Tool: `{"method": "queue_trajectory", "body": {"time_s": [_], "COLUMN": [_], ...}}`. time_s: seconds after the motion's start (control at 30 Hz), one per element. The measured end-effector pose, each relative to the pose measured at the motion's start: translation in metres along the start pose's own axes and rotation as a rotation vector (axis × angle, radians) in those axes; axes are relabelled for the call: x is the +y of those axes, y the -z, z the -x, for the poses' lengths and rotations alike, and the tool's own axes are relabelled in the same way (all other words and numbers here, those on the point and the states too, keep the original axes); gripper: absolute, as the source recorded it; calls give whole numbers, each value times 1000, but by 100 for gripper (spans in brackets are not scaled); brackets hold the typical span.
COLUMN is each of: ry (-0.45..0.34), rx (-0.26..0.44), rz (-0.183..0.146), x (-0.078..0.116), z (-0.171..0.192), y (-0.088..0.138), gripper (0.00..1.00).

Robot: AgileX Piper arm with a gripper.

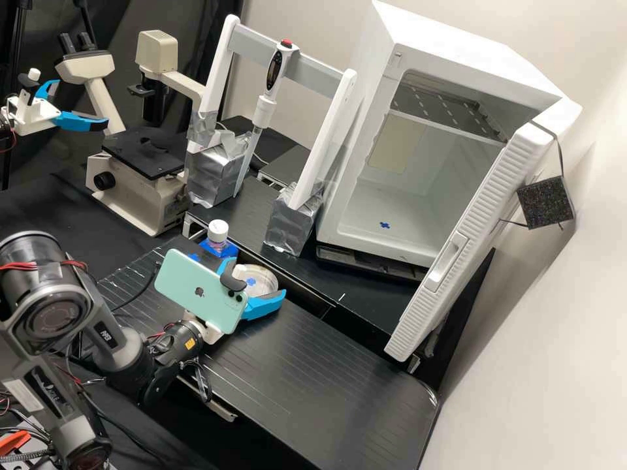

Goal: Open the lid

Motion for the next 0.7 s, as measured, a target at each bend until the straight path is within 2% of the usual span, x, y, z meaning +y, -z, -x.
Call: {"method": "queue_trajectory", "body": {"time_s": [0.23,0.47,0.6,0.7], "ry": [1,-69,-114,-157], "rx": [61,104,74,11], "rz": [-4,-6,-23,-65], "x": [11,24,30,37], "z": [11,23,26,29], "y": [7,17,13,2], "gripper": [0,0,0,0]}}
